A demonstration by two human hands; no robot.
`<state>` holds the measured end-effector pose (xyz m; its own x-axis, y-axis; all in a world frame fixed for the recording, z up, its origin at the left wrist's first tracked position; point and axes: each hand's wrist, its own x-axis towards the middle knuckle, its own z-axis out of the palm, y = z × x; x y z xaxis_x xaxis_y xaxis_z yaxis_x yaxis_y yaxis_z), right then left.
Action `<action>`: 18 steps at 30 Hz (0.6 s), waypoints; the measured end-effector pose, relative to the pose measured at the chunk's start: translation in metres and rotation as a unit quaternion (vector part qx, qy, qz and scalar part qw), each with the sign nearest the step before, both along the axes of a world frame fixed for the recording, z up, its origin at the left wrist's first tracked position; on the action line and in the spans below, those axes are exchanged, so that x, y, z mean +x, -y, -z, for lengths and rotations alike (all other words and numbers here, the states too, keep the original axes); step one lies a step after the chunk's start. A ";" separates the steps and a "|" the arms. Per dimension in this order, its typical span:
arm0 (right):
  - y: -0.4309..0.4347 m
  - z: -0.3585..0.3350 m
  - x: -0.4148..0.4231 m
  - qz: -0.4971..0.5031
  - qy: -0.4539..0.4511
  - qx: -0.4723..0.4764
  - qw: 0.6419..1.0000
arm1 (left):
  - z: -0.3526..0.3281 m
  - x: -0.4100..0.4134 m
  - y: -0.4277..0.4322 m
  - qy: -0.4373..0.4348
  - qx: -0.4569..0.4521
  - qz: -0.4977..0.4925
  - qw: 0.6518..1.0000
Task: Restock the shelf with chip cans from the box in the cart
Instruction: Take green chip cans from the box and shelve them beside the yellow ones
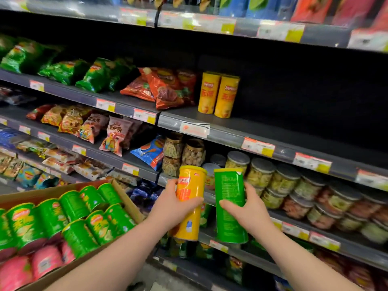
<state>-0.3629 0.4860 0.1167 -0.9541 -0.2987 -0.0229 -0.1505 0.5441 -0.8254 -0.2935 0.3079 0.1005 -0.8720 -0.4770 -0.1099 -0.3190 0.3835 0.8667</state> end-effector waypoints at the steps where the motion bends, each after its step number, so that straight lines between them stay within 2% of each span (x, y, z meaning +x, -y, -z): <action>1: -0.004 -0.003 -0.005 -0.001 -0.006 -0.003 1.000 | -0.005 -0.005 -0.005 -0.010 0.000 0.001 1.000; 11: -0.015 -0.037 -0.050 0.017 -0.034 -0.064 0.997 | -0.049 -0.067 -0.012 -0.091 -0.040 0.010 0.995; 18: -0.014 -0.073 -0.091 0.068 -0.088 -0.059 0.992 | -0.072 -0.133 -0.008 -0.149 -0.040 0.050 0.987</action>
